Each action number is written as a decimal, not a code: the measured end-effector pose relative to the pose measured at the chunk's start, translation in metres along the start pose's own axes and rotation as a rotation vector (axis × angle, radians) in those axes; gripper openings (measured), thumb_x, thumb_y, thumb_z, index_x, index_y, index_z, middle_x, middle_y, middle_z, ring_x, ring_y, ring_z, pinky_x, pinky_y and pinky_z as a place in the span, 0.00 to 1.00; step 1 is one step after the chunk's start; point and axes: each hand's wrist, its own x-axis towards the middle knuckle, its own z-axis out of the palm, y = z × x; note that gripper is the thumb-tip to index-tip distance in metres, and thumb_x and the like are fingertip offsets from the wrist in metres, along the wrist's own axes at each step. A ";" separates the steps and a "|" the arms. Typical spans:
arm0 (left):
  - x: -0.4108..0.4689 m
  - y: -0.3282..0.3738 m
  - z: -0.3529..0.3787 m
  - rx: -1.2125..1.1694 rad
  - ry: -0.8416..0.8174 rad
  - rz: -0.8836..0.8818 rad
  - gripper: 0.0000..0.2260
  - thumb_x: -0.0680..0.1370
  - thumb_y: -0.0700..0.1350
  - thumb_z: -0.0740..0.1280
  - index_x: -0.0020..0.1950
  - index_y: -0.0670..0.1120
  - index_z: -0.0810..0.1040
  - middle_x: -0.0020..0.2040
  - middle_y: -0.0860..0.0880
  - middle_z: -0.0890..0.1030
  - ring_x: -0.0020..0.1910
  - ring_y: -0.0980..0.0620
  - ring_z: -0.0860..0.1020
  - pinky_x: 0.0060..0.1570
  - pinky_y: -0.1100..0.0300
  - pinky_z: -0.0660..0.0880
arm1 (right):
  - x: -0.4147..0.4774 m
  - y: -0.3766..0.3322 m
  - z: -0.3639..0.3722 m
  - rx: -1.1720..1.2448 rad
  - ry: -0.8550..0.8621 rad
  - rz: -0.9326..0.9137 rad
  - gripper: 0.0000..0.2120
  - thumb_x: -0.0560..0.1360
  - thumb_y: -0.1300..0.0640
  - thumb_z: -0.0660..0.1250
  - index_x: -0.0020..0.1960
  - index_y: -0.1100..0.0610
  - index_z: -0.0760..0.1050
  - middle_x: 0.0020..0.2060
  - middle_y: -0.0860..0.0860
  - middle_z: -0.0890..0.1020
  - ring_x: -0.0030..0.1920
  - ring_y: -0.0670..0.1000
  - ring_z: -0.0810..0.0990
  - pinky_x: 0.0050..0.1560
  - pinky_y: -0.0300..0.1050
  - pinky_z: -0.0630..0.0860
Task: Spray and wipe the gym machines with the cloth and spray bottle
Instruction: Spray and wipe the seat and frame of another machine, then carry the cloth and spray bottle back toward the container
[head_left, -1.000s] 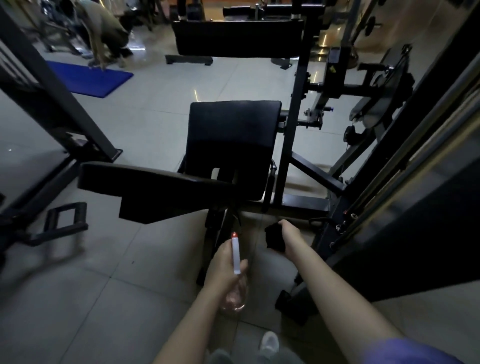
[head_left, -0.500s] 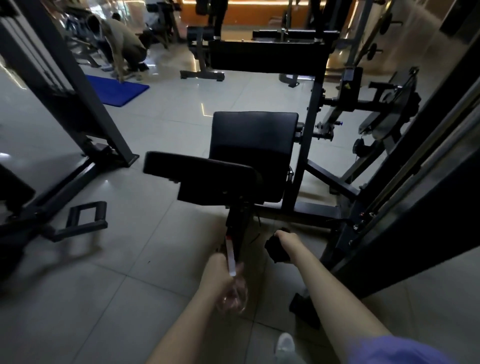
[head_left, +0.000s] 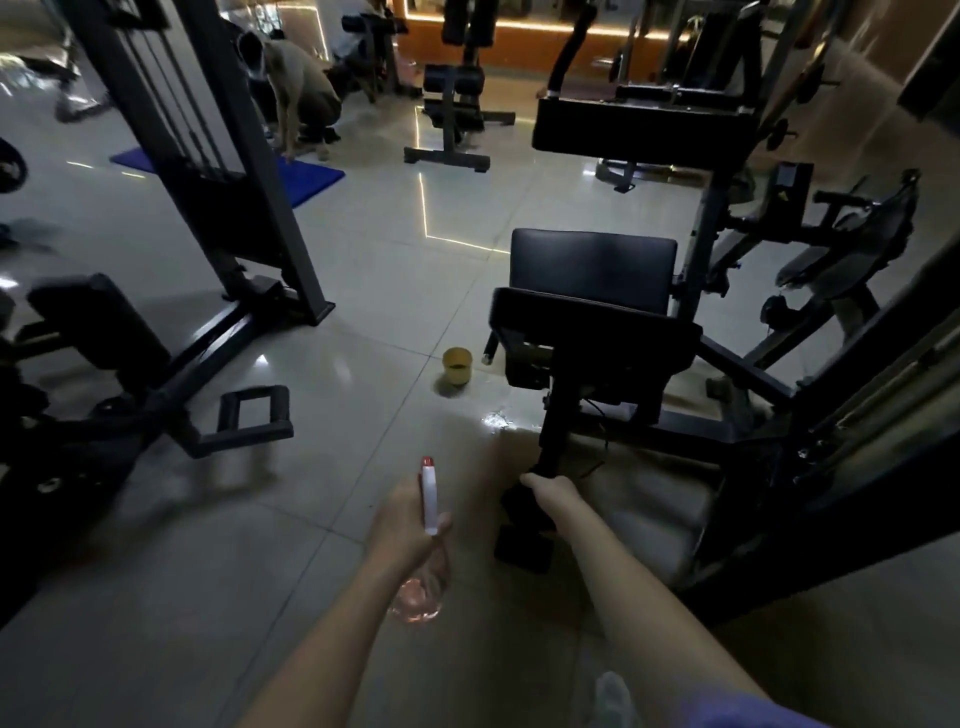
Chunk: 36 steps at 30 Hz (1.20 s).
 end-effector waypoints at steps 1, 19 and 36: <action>0.002 -0.008 -0.010 0.000 0.009 -0.012 0.19 0.70 0.49 0.72 0.57 0.42 0.75 0.50 0.43 0.80 0.50 0.41 0.79 0.46 0.52 0.76 | -0.004 -0.008 0.013 -0.013 -0.009 -0.010 0.27 0.76 0.49 0.65 0.68 0.64 0.66 0.60 0.60 0.74 0.56 0.59 0.76 0.52 0.48 0.75; 0.230 -0.101 -0.116 -0.060 -0.059 -0.126 0.20 0.67 0.49 0.72 0.55 0.45 0.70 0.46 0.47 0.75 0.41 0.51 0.74 0.35 0.61 0.68 | 0.143 -0.188 0.184 -0.082 -0.013 0.001 0.24 0.73 0.51 0.69 0.62 0.66 0.70 0.58 0.61 0.75 0.57 0.61 0.76 0.54 0.49 0.76; 0.561 -0.157 -0.198 0.092 -0.341 -0.055 0.33 0.72 0.51 0.73 0.70 0.42 0.61 0.63 0.44 0.71 0.59 0.45 0.74 0.57 0.54 0.74 | 0.348 -0.409 0.283 -0.036 0.172 0.063 0.14 0.74 0.50 0.66 0.52 0.59 0.74 0.48 0.58 0.79 0.48 0.58 0.79 0.50 0.51 0.78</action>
